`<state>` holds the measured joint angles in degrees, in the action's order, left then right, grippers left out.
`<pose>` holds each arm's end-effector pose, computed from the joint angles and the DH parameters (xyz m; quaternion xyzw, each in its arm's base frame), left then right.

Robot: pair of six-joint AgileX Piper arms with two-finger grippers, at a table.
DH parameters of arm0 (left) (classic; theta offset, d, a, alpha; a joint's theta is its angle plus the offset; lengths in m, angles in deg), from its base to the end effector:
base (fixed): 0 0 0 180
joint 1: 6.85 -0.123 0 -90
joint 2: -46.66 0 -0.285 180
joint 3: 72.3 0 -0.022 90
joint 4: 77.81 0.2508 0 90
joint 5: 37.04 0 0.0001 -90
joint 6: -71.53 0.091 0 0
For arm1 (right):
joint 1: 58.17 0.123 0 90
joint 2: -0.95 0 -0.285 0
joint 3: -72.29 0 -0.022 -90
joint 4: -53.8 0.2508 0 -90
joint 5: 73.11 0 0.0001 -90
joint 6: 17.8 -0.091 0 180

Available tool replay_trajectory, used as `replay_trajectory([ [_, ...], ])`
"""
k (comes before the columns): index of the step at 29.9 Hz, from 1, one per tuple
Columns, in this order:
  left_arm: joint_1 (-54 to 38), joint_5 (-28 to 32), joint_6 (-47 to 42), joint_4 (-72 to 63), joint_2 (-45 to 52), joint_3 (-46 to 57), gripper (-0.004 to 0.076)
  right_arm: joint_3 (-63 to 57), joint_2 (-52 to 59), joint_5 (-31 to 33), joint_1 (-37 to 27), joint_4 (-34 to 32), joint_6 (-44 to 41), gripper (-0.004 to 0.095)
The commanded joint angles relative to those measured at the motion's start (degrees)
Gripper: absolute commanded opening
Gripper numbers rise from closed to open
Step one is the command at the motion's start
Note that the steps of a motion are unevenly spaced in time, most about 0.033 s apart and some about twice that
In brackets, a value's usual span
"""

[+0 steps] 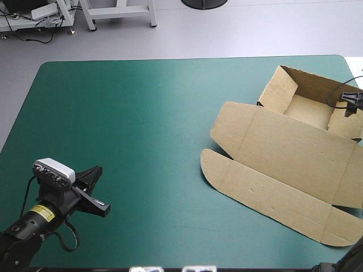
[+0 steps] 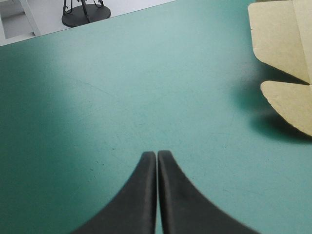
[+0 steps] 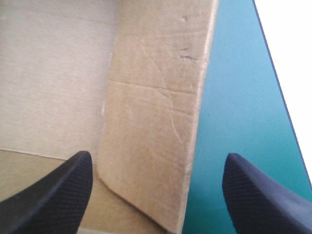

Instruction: Fold the box

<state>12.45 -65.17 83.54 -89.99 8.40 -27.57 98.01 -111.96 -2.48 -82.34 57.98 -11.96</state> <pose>0.0982 -0.0440 0.3200 0.1742 0.8028 -0.1297 0.5552 0.3626 -0.1559 0.3357 0.1614 0.9673 -0.0149 0.1950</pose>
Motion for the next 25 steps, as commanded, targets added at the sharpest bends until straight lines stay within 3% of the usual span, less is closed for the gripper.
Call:
replay_trajectory([
  [1, 0.3, 4.2, 0.0, -0.7, -0.2, -1.5, -0.0006, 1.7, 7.5, 0.3, -0.2, 3.9, 1.1, 0.0637],
  [4, 0.3, 4.7, 0.0, -0.7, -0.2, -1.5, -0.0006, 1.7, 11.2, 1.0, -0.2, 11.3, 1.5, 0.0505],
  [8, 0.3, 4.9, 0.2, -0.7, -0.2, -1.5, -0.0006, 1.7, 15.6, 1.0, 1.2, 23.2, 6.0, 0.0052],
  [9, 0.3, 4.9, 0.2, -0.7, -0.2, -1.5, -0.0006, 1.7, 16.7, 1.0, 2.5, 24.4, 7.2, -0.0018],
  [16, 0.3, 5.3, 1.3, -0.7, -0.1, -1.5, -0.0006, -2.7, 26.1, -1.5, 21.3, 21.6, 11.9, -0.0002],
  [22, 0.3, 12.2, 1.3, -1.1, 1.1, -1.3, -0.0006, -22.6, 40.6, -21.9, 41.5, 16.2, 13.0, 0.0000],
  [25, 0.3, 14.0, 1.3, -1.1, 1.9, -0.4, -0.0006, -36.0, 47.2, -30.9, 49.7, 12.4, 9.5, 0.0000],
])
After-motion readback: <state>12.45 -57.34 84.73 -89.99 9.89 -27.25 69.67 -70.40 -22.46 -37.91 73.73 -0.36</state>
